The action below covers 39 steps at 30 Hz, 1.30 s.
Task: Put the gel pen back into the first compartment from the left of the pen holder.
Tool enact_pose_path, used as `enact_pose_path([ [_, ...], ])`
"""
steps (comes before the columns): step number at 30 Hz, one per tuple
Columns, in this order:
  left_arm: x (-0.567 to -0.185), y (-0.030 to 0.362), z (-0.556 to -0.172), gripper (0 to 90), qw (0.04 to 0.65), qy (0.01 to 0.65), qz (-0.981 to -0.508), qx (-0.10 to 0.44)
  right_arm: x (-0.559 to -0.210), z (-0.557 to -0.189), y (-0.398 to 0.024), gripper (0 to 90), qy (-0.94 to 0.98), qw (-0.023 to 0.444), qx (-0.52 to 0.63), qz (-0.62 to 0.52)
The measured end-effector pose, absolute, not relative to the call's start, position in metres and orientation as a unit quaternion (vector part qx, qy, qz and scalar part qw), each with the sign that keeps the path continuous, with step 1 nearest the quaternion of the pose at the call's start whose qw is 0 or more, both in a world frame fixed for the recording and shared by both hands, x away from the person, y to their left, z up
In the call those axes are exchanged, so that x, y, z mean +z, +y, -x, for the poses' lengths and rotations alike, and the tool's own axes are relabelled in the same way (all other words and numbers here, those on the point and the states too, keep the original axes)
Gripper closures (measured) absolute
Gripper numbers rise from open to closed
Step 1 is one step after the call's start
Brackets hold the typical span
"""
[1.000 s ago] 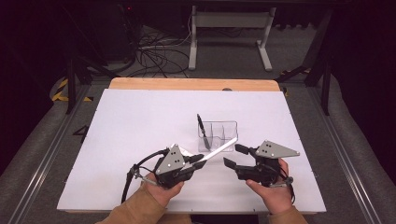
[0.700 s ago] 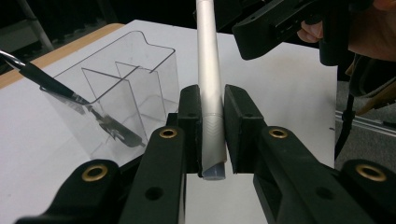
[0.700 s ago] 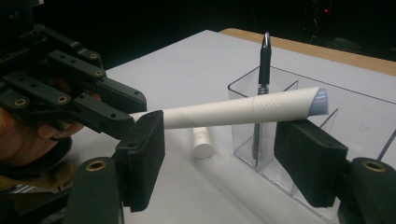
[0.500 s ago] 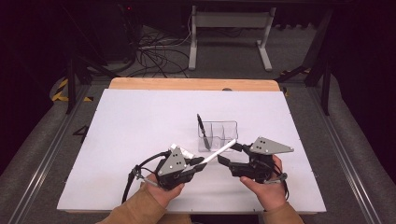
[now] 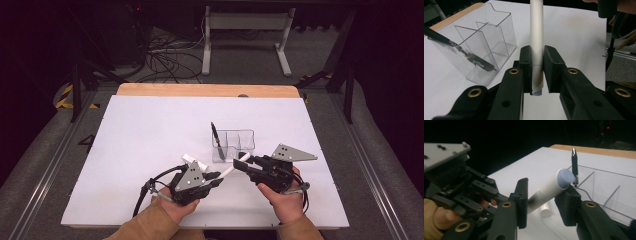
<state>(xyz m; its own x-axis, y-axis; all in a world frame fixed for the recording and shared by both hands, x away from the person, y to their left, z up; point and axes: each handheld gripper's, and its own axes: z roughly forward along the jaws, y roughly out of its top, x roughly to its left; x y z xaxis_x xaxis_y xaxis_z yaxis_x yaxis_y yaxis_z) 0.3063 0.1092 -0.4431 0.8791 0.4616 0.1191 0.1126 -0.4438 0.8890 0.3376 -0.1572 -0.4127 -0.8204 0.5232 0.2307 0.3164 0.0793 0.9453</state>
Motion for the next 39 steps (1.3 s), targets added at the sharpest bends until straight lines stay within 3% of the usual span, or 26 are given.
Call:
enact_pose_path([
  [6,-0.443,0.108,-0.307,78.2,0.494,0.166,-0.833,0.183,-0.409,-0.338,-0.155,78.1,0.724,0.037,0.634,-0.27],
  [9,-0.442,0.109,-0.307,77.6,0.5,0.171,-0.829,0.182,-0.404,-0.338,-0.153,78.7,0.727,0.031,0.633,-0.263],
  [20,-0.436,0.129,-0.31,58.8,0.512,0.197,-0.813,0.195,-0.36,-0.338,-0.158,78.8,0.73,0.116,0.627,-0.247],
  [39,-0.435,0.165,-0.309,45.2,0.503,0.23,-0.803,0.22,-0.336,-0.363,-0.159,78.7,0.727,0.195,0.601,-0.269],
])
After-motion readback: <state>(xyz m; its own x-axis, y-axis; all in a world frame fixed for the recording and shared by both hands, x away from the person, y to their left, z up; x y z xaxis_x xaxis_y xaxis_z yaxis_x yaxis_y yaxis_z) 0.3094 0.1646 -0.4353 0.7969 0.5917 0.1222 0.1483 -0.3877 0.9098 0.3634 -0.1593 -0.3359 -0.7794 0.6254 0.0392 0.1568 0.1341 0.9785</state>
